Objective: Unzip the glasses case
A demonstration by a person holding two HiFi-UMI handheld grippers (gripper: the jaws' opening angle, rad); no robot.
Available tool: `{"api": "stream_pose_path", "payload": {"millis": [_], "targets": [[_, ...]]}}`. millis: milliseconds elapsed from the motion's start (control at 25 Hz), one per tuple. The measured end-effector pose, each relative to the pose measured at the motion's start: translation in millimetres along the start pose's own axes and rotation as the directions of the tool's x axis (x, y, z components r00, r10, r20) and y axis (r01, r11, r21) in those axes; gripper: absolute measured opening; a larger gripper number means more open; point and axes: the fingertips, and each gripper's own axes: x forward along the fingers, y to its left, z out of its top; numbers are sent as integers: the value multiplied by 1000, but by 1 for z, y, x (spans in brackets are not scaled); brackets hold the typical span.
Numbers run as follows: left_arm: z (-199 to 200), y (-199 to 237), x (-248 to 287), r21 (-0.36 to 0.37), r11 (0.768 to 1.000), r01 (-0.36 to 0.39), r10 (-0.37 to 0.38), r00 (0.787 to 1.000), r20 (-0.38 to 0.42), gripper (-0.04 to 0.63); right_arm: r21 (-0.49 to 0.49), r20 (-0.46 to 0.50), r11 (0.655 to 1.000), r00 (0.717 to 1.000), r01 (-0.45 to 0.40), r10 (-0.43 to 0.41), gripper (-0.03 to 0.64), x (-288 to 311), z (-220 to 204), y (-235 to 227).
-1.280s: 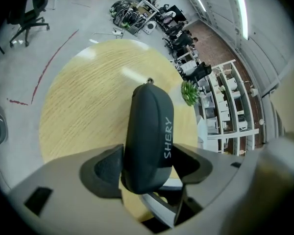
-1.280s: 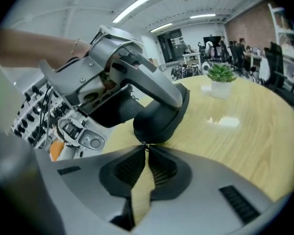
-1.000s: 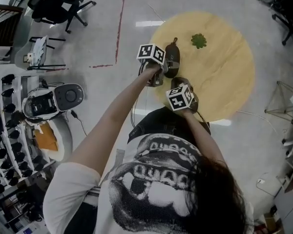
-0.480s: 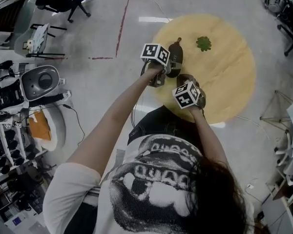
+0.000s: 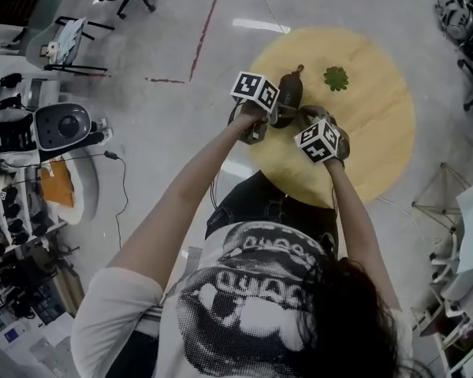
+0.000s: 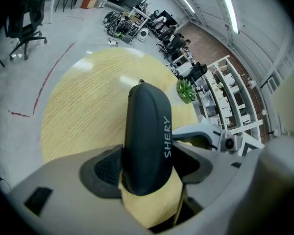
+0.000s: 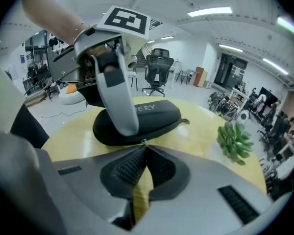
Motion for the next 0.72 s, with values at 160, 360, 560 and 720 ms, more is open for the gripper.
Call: {"api": "stream_pose_path", "payload": {"millis": [160, 360, 560, 720], "targets": [[-5, -6, 3, 153, 987, -41, 53, 996, -74, 313, 11, -26, 1000, 999, 28, -28, 3, -1, -7, -27], [-15, -17, 8, 408, 910, -71, 179, 956, -232, 311, 29, -44, 999, 999, 31, -30, 3, -15, -27, -45], [-22, -22, 8, 546, 837, -41, 249, 917, -311, 308, -27, -31, 999, 999, 20, -20, 3, -28, -32, -43], [-28, -28, 13, 693, 721, 24, 317, 877, -360, 307, -84, -46, 996, 999, 7, -11, 3, -37, -47, -41]]}}
